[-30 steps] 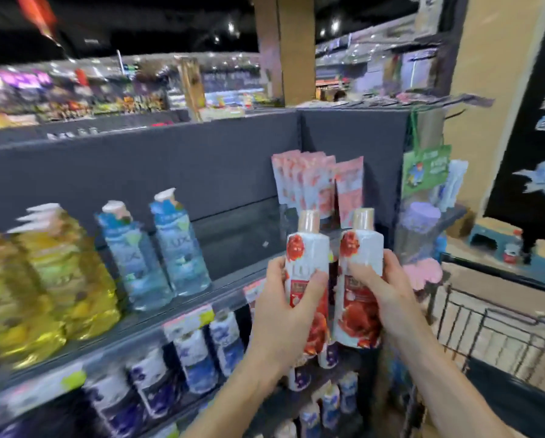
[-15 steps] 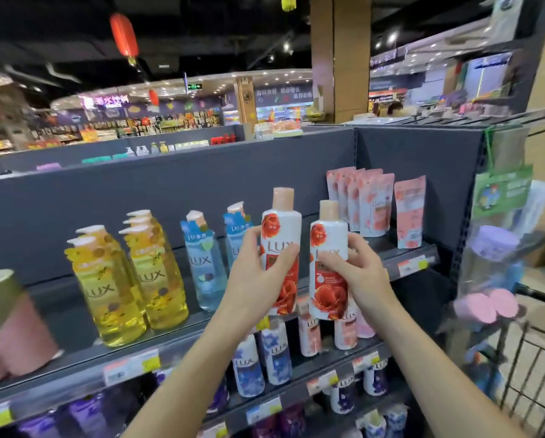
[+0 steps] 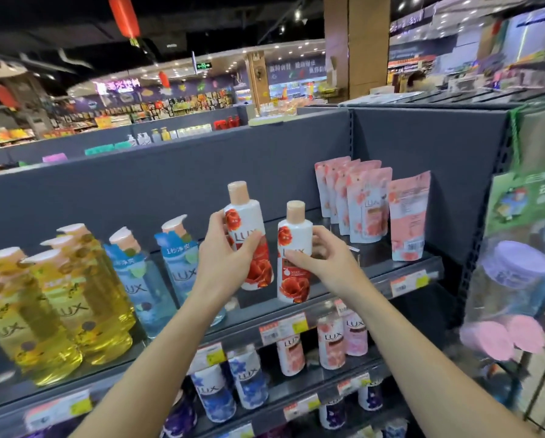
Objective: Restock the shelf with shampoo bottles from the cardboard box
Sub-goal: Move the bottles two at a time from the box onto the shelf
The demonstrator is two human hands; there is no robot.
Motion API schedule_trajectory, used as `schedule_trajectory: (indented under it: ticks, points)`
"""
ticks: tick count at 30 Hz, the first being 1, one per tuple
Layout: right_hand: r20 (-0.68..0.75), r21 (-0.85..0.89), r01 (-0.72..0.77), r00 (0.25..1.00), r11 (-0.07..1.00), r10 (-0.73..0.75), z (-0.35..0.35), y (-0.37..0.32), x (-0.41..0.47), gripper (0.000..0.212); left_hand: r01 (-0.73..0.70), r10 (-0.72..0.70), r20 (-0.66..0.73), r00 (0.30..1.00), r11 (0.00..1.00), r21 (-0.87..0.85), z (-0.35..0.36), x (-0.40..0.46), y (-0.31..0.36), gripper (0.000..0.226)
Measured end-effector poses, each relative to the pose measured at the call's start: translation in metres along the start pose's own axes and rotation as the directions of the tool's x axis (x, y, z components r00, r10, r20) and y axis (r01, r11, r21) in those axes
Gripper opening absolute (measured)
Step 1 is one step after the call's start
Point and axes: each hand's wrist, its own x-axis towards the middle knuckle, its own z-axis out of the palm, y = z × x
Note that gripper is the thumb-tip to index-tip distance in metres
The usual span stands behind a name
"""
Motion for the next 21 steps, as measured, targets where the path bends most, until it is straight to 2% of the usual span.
schedule_trajectory:
  ticks: [2,8,15,21]
  points:
    - [0.015,-0.049,0.02,1.0,0.999,-0.019,0.001,0.004,0.011,0.04,0.008,-0.008,-0.015,1.0,1.0,0.008,0.005,0.011,-0.004,0.042]
    - [0.017,-0.089,0.026,1.0,0.996,-0.024,0.009,0.014,0.034,0.043,0.069,-0.067,-0.042,0.997,0.997,0.042,0.014,0.038,-0.017,0.035]
    - [0.073,-0.166,0.0,0.997,0.986,0.012,0.02,0.034,0.05,0.038,0.02,-0.008,-0.158,0.987,0.997,0.078,-0.003,0.048,-0.004,0.033]
    - [0.084,-0.176,0.013,0.996,0.984,0.002,0.04,0.041,0.071,0.038,-0.016,0.026,-0.146,0.989,0.997,0.07,-0.02,0.04,0.012,0.033]
